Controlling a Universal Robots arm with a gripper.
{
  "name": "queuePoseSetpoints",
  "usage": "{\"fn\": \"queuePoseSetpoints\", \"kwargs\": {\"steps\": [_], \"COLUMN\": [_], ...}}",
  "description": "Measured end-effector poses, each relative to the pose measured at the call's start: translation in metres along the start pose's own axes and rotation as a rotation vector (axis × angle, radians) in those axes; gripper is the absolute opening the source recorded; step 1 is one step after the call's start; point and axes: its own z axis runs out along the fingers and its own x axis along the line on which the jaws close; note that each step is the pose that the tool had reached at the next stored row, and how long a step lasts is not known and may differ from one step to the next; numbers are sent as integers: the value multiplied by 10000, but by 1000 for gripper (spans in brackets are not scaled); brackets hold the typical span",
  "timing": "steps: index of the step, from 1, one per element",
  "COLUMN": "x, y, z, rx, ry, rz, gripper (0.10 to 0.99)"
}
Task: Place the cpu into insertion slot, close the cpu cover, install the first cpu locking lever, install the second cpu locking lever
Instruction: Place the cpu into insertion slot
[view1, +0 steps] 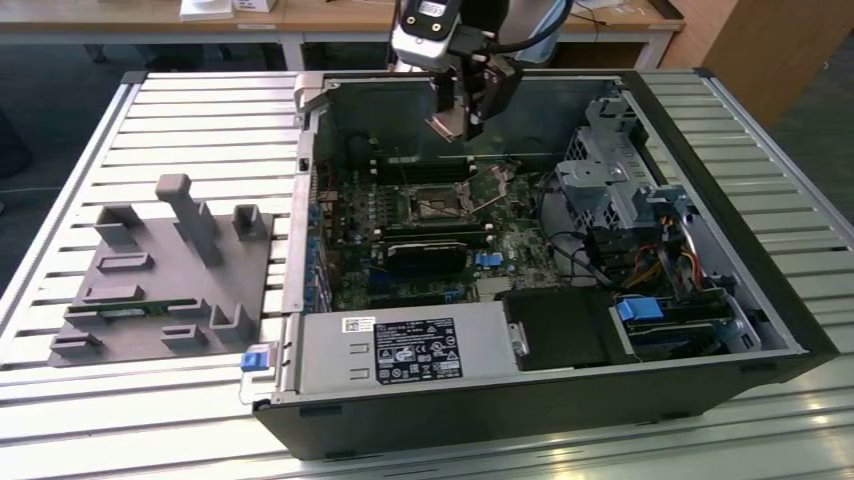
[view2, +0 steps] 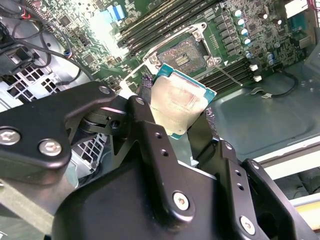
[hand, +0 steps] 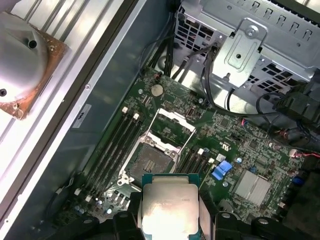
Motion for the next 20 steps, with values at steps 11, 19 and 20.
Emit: {"fn": "queuePoseSetpoints", "kwargs": {"steps": [11, 19, 20], "x": [9, 15, 16], "y": [-17, -29, -31], "z": [4, 7, 7], "rx": [-8, -13, -14], "ry": [-36, -61, -65], "rz": [416, 707, 742], "gripper": [537, 537, 537]}}
